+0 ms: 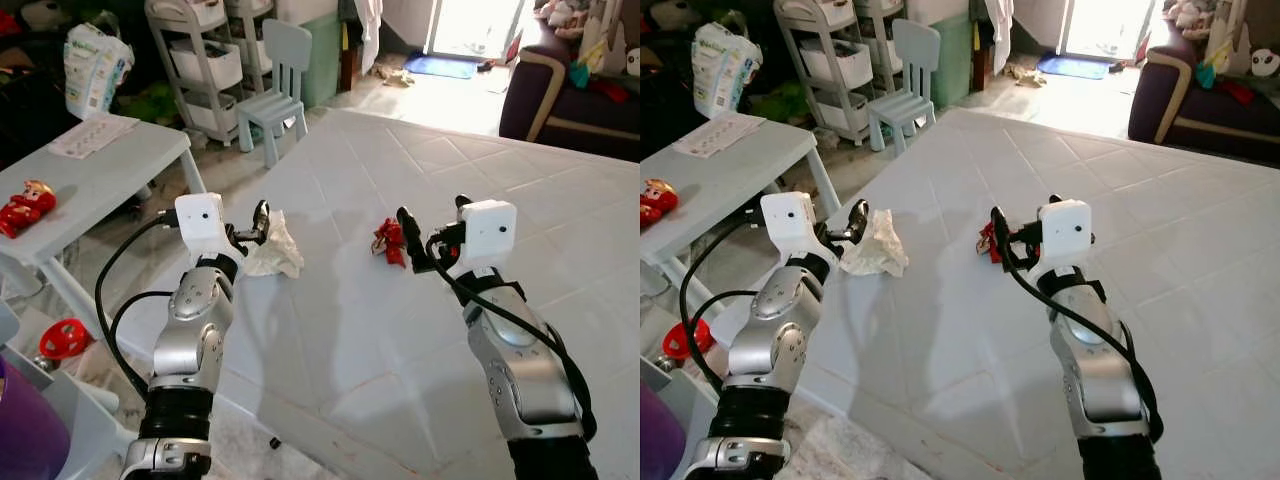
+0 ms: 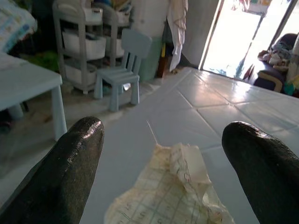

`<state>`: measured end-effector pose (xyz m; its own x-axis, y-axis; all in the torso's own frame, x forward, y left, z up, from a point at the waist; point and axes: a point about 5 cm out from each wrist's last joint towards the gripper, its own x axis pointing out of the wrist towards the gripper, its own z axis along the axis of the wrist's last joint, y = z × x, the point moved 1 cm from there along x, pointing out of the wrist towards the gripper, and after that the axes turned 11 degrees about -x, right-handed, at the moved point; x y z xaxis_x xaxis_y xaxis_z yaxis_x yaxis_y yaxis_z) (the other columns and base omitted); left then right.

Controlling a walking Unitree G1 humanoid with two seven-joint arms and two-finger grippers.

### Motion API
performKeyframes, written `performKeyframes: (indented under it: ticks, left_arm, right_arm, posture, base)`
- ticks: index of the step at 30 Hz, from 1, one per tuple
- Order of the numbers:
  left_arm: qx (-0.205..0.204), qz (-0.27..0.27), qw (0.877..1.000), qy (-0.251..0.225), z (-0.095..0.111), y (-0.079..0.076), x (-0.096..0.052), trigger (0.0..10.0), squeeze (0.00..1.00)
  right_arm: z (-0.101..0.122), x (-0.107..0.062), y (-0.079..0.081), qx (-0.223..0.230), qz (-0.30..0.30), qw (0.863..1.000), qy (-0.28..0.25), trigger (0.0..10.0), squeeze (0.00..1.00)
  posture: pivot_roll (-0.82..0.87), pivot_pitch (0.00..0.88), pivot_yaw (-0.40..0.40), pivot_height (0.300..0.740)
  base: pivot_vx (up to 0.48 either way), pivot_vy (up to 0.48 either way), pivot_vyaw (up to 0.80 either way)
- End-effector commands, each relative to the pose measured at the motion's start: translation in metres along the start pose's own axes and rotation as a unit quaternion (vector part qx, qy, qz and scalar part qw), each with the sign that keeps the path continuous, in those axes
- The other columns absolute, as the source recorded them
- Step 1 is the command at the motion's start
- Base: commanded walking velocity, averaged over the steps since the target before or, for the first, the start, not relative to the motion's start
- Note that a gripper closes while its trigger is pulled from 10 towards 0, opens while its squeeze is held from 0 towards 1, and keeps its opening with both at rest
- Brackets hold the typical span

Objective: Picking trash to rubbish bin

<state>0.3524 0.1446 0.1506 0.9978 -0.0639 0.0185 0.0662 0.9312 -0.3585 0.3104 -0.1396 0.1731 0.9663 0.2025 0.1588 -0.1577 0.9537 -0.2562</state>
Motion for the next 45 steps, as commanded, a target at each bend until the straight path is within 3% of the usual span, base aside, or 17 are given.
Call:
performKeyframes:
  ticks: [1,10,16,20,30,31,39,40,45]
  left_arm:
    - [0.001,-0.003,1.0,0.0,0.0,-0.004,0.004,10.0,0.0]
    - [-0.004,-0.027,0.999,0.025,-0.013,-0.02,0.015,10.0,0.0]
    - [0.005,-0.024,0.998,0.051,-0.023,-0.023,0.019,10.0,0.0]
    - [0.034,-0.004,0.996,0.088,-0.035,-0.015,0.02,10.0,0.0]
    - [0.054,0.04,0.993,0.099,-0.043,0.006,0.017,10.0,0.0]
    - [0.051,0.044,0.993,0.099,-0.043,0.009,0.018,0.1,0.0]
    - [0.042,0.045,0.994,0.094,-0.042,0.011,0.018,0.0,0.0]
    - [0.04,0.045,0.994,0.093,-0.042,0.01,0.018,0.0,0.0]
    - [0.028,0.033,0.995,0.09,-0.042,0.006,0.017,0.0,0.0]
  right_arm:
    - [0.005,-0.002,-0.002,-0.002,0.002,1.0,-0.006,10.0,0.0]
    - [0.005,-0.011,-0.004,-0.011,0.008,1.0,0.002,10.0,0.0]
    - [0.002,-0.019,-0.003,-0.013,0.013,1.0,0.014,10.0,0.0]
    - [0.002,-0.022,-0.005,-0.015,0.016,1.0,0.02,10.0,0.0]
    - [0.002,-0.021,-0.001,-0.01,0.032,0.999,0.025,10.0,0.0]
    - [0.001,-0.022,0.005,0.0,0.056,0.998,0.029,10.0,0.0]
    - [-0.002,-0.029,0.028,0.025,0.147,0.988,0.04,10.0,0.0]
    - [-0.003,-0.033,0.036,0.043,0.177,0.982,0.045,10.0,0.0]
    - [-0.003,-0.036,0.042,0.053,0.201,0.977,0.047,10.0,0.0]
  posture:
    - [-0.07,0.083,0.007,0.74]
    - [-0.09,0.11,0.005,0.74]
    - [-0.11,0.13,0.007,0.74]
    - [-0.11,0.137,0.008,0.74]
    - [-0.11,0.125,0.006,0.74]
    - [-0.11,0.122,0.006,0.74]
    - [-0.1,0.113,0.005,0.74]
    - [-0.1,0.11,0.006,0.74]
    - [-0.1,0.108,0.007,0.74]
  base:
    - [0.0,0.0,0.0]
    - [0.0,0.0,0.0]
    - [0.0,0.0,0.0]
    - [0.0,0.0,0.0]
    - [0.0,0.0,0.0]
    - [0.0,0.0,0.0]
    - [0.0,0.0,0.0]
    - [0.0,0.0,0.0]
    - [0.0,0.0,0.0]
